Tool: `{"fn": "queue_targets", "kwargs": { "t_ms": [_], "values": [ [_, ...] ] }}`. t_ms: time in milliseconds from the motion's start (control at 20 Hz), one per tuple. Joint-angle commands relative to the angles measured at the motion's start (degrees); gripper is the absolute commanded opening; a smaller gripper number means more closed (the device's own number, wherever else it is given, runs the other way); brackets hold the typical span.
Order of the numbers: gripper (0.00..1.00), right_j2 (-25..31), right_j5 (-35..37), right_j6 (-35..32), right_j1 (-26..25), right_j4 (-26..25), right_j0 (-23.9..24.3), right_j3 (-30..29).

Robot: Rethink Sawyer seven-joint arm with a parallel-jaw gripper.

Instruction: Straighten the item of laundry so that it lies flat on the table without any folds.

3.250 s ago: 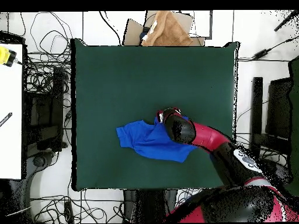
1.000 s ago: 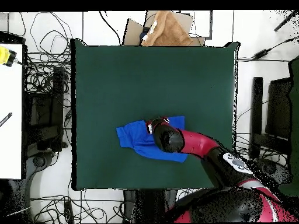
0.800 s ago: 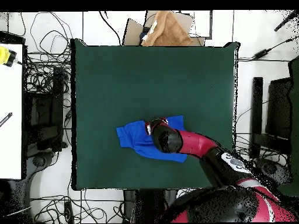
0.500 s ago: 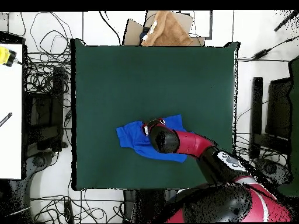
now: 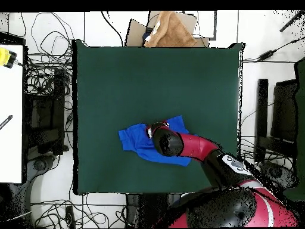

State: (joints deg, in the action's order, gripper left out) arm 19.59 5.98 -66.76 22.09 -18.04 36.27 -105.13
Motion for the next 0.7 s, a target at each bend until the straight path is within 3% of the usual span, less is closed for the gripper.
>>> {"fn": "queue_targets", "kwargs": {
  "t_ms": [50,700],
  "values": [
    [0.0,-1.27,2.26,-7.97,-5.35,-0.64,-1.83,2.39],
    [0.0,-1.63,3.41,-9.36,-3.28,0.83,-2.56,1.35]
  ]
}}
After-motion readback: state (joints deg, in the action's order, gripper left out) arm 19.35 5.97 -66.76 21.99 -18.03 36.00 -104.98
